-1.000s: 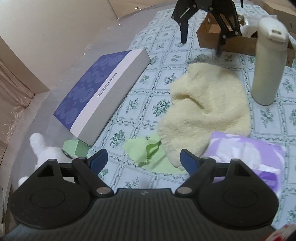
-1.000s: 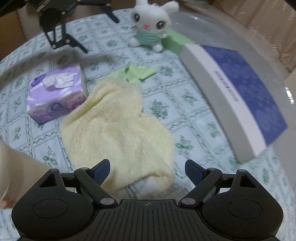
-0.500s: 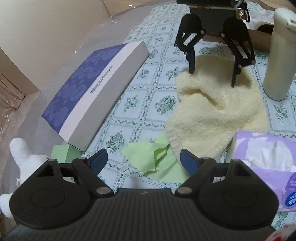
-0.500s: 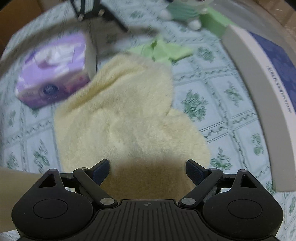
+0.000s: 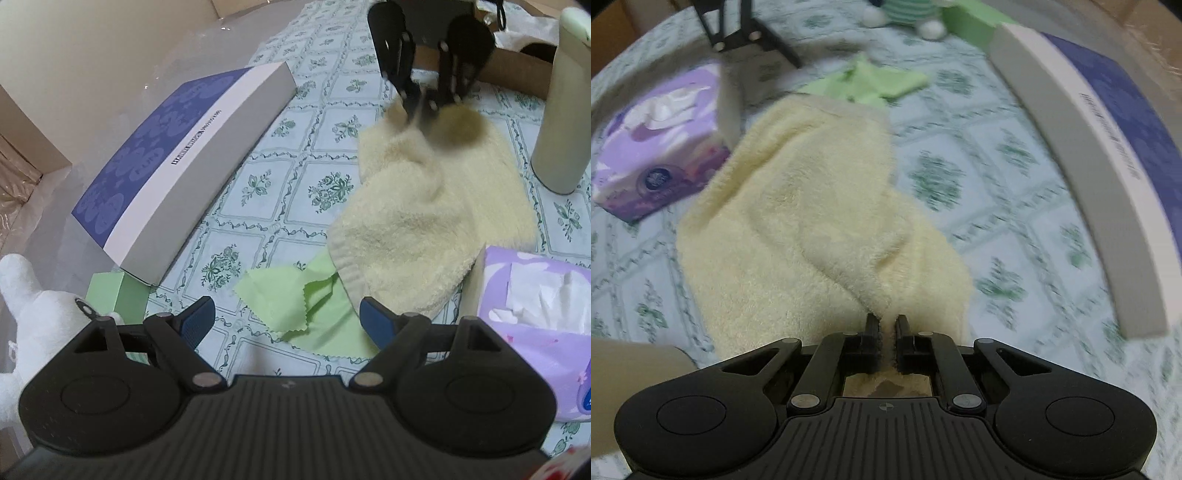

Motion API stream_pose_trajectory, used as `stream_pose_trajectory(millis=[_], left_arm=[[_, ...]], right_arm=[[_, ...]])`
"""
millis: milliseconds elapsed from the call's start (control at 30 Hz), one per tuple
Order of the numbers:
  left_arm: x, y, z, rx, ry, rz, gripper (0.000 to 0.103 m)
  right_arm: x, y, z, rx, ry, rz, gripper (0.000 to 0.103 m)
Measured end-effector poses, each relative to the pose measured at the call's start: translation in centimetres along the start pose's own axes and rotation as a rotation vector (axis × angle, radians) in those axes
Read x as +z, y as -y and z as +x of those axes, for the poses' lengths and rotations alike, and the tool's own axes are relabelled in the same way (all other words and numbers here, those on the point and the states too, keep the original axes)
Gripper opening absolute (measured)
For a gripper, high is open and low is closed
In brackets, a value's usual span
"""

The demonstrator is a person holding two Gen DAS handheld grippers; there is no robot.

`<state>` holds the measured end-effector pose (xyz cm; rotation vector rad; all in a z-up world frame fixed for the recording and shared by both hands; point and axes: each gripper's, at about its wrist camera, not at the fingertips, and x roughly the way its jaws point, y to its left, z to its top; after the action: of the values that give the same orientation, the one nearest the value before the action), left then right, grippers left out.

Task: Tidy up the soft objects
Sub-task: 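Grasp the yellow towel with the right gripper while the left grasps the green cloth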

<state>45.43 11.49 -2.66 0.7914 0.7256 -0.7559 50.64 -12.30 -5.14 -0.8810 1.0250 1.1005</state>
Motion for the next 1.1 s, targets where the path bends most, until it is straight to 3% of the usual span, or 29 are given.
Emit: stream_pose_trajectory(millis=[133,300,400,600,633,700,733,767,867,933,1000,1100], left_arm=[[0.1,0.2,1.0,-0.004,-0.025,0.017,0.084],[0.3,0.2,2.3,-0.016,-0.052,0.031,0.083],[0.7,0.3,3.4,-0.025,-0.054,0.034,0.083],[2.2,0.7,6.0,-0.064,-0.043,0.048,0.083],[2.4,0.9,6.3,-0.068,-0.049,0.056,0.083],[2.7,1.0,7.0,-0.078,-0.058,0.059,0.082],[2.8,0.9,7.2,-0.087,-0.059,0.049,0.076],[2.9,0.7,7.3,-0.096,-0.065,0.036,0.071],[2.9,0.5,7.2,-0.148,-0.076,0.016,0.048],[2.8,0.6,7.1,-0.173,-0.081,-0.005,0.025],[2.7,0.7,6.9,-0.204,-0.088,-0.031,0.010],[2.3,0.4,6.6,-0.206,-0.111,-0.078,0.004]], right_arm=[[-1.8,1.7,-1.6,-0.130,0.041,0.080,0.007],[-3.7,3.3,-1.9,-0.263,-0.014,0.135,0.007],[-4.4,3.1,-2.1,-0.241,0.031,0.156,0.007],[-4.3,2.9,-1.9,-0.102,0.150,0.187,0.009],[-4.3,2.8,-1.8,-0.088,0.161,0.190,0.015],[-4.1,2.3,-1.7,-0.060,0.179,0.199,0.047],[-4.1,2.2,-1.6,-0.048,0.187,0.200,0.082],[-4.1,1.8,-1.5,-0.044,0.206,0.194,0.095],[-3.8,1.2,-1.0,0.003,0.244,0.165,0.095],[-3.4,0.8,-0.3,0.004,0.222,0.149,0.096],[-2.8,0.1,0.6,-0.013,0.191,0.116,0.098],[-2.0,-0.6,1.7,0.002,0.163,0.079,0.102]])
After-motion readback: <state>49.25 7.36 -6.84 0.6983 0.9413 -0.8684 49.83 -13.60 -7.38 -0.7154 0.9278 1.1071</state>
